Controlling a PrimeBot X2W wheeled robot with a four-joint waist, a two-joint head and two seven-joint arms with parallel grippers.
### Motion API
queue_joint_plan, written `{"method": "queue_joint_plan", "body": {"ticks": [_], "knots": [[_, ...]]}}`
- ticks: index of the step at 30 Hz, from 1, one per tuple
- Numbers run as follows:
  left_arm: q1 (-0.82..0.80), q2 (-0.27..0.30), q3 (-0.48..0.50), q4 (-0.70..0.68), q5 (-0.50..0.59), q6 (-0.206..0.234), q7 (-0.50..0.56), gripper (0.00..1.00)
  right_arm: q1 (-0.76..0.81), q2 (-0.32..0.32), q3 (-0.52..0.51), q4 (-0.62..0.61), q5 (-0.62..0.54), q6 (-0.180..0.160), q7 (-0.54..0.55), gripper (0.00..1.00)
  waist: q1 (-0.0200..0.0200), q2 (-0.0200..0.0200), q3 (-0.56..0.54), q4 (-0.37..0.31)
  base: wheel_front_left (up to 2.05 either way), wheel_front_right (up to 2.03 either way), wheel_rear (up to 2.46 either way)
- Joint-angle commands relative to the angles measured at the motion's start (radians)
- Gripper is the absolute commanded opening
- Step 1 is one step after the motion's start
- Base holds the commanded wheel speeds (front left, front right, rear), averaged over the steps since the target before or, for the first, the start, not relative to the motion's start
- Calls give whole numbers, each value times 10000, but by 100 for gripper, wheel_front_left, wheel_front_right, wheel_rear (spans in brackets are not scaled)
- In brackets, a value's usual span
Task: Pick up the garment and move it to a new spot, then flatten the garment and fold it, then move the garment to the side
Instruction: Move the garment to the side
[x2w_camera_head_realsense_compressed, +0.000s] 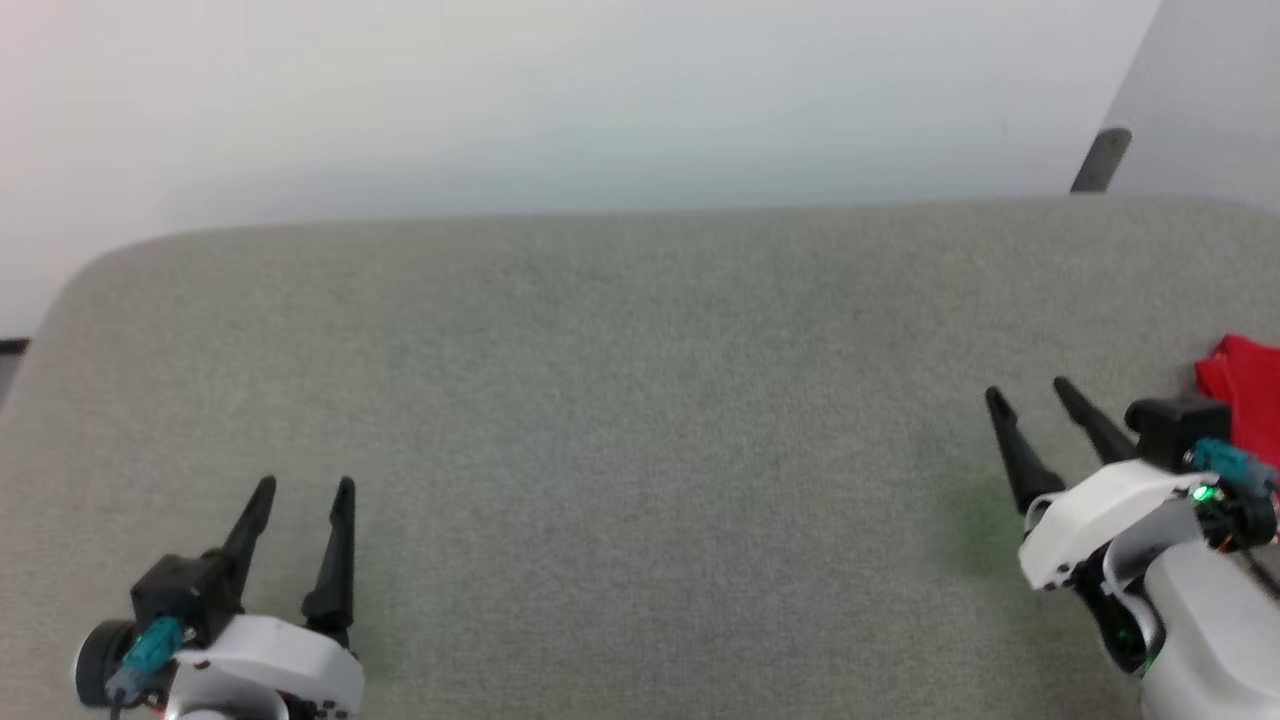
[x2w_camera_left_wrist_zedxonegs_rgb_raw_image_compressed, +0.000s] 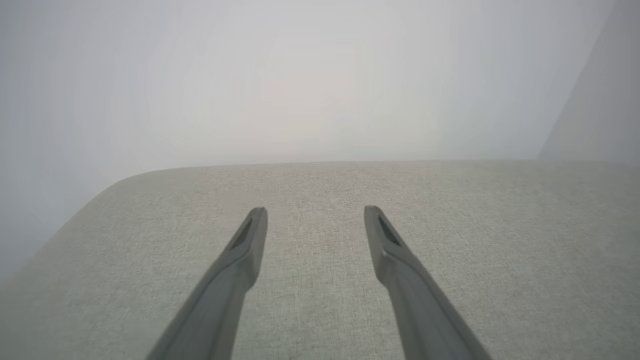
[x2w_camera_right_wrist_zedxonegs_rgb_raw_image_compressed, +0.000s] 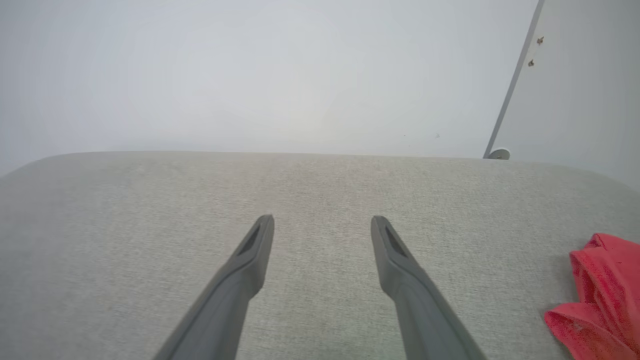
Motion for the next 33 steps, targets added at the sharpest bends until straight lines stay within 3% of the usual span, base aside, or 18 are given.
{"method": "queue_joint_plan", "body": {"ticks": [1,18,33], "knots": [[163,-62,92,-25,62,-56,6,100,255,49,-102,-163,7,-9,-55,100,0,0,-589,243,0,0,0],[1876,-773,675,-1018,758,-257,7,100,4057,237,-2868,-3554,-1223,-8,16,100,0,0,-1333,508,0,0,0],[2868,-1041,841,-1872,939,-361,5,100,6608,1292,-4653,-6923,-1972,-8,1251,100,0,0,-1229,552,0,0,0]]}}
